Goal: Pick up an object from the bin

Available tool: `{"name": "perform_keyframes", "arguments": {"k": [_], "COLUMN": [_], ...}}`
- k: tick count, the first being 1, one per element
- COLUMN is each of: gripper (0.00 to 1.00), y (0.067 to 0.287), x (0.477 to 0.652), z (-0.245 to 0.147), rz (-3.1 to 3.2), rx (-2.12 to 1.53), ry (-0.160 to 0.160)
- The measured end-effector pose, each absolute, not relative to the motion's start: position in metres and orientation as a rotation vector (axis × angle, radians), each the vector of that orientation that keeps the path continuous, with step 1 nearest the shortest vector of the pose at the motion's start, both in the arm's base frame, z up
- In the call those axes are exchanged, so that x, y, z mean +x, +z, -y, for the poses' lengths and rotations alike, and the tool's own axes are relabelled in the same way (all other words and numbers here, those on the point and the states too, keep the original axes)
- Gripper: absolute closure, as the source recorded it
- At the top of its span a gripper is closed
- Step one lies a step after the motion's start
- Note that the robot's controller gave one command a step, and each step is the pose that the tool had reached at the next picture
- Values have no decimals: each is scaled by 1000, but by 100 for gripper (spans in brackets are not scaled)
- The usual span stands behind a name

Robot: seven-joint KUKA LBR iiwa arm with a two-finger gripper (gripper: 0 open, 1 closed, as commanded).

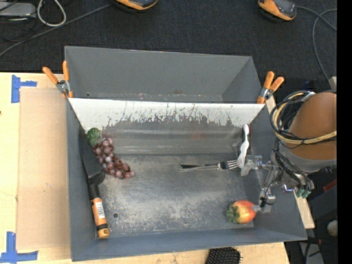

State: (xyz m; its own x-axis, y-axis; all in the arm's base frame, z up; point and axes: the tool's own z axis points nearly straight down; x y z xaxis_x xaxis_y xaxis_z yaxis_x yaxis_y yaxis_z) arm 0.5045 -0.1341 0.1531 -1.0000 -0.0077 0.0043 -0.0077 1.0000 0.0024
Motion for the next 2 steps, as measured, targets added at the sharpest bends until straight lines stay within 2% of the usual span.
{"name": "perform_keyframes", "arguments": {"k": [1, 2], "gripper": [0, 0], "y": [124, 103], "x": [509, 502], "z": [140, 151], "rz": [3138, 3138], "rx": [12, 45], "ry": [-3, -5]}}
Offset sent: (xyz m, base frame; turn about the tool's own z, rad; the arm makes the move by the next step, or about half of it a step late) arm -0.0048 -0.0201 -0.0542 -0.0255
